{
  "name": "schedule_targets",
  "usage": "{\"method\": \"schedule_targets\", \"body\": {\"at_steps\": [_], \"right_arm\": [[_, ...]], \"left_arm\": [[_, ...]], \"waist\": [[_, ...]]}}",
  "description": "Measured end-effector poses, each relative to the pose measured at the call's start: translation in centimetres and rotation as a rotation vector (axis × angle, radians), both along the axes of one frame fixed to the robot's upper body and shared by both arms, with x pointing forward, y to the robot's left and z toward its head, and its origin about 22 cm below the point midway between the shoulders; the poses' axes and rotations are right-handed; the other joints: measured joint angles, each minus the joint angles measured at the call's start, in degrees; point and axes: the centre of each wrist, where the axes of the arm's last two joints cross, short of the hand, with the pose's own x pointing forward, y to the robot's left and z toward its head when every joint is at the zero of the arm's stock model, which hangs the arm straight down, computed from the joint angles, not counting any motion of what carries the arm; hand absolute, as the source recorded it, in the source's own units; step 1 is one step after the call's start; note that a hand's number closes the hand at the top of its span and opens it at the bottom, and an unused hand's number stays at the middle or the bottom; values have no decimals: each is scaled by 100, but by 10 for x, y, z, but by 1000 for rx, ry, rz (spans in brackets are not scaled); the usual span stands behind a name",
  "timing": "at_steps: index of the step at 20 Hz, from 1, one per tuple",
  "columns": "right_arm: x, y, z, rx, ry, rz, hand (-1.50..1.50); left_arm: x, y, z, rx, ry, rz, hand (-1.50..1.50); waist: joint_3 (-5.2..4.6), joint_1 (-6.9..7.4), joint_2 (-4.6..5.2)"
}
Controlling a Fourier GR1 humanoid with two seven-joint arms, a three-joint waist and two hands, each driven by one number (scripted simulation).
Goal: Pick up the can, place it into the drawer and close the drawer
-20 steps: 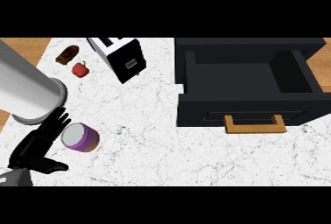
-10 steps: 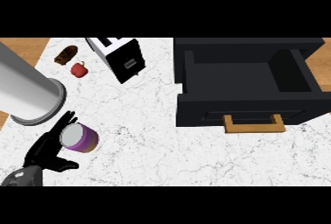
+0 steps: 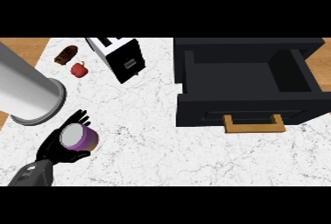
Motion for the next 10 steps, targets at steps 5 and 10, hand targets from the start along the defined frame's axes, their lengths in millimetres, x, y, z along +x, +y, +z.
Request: {"method": "schedule_targets", "body": {"at_steps": [5,10], "right_arm": [[-1,-2,-3,15,6,6,-150],[1,-1,-3,22,3,3,-150]], "left_arm": [[11,-5,5,-55,15,-48,150],[26,-18,11,-96,-11,-113,150]], "waist": [[4,14,-7],[4,26,-10]]}}
